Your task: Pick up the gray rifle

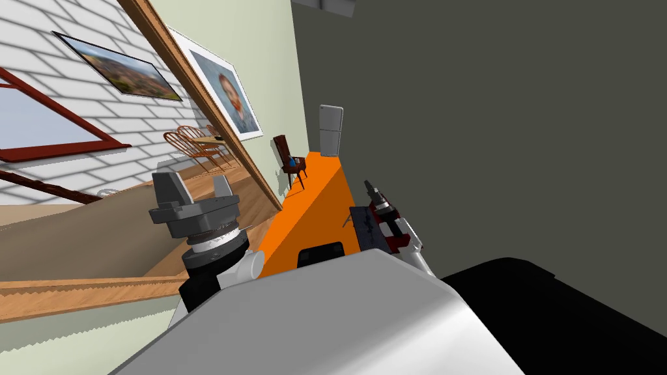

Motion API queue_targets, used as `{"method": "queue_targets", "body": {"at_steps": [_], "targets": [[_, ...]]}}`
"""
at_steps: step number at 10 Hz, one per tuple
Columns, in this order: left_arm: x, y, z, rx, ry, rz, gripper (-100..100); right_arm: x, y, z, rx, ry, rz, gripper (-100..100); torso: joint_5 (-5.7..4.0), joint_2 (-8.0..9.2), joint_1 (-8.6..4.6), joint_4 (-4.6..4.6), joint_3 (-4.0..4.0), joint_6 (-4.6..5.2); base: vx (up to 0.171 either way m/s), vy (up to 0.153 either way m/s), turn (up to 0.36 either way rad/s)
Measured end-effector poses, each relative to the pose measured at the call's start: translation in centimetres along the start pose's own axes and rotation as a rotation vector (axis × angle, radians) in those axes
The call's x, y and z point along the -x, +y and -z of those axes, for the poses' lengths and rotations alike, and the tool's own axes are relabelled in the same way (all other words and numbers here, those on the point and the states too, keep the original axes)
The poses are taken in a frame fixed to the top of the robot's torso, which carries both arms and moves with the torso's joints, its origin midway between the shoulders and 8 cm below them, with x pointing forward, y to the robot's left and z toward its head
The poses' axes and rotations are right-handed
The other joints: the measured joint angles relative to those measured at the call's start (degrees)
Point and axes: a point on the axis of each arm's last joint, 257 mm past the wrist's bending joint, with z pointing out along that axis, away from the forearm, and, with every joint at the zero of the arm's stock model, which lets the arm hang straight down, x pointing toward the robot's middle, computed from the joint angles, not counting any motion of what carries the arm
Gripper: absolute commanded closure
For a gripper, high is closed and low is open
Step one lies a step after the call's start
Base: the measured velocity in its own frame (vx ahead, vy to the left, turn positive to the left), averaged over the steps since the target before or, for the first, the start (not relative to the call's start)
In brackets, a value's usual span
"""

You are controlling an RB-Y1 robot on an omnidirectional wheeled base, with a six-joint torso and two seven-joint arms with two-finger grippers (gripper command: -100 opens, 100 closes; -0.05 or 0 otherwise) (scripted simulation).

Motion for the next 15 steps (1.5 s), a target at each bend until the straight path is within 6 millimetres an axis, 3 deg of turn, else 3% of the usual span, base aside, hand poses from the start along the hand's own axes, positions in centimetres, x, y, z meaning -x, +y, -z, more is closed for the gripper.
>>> {"method": "queue_targets", "body": {"at_steps": [8, 15], "targets": [[0.0, 0.0, 0.0, 0.000, 0.000, 0.000, 0, -2.4, -8.8, 2.6, -0.155, 0.163, 0.186, -100, -0.01, 0.13, -0.05, 0.03, 0.07, 0.01, 0.062, 0.019, -0.010], [0.0, 0.0, 0.0, 0.000, 0.000, 0.000, 0, -4.6, -16.2, 6.9, -0.290, 0.319, 0.334, -100, -0.01, 0.12, -0.04, 0.03, 0.07, 0.01, 0.056, 0.018, -0.009]]}}
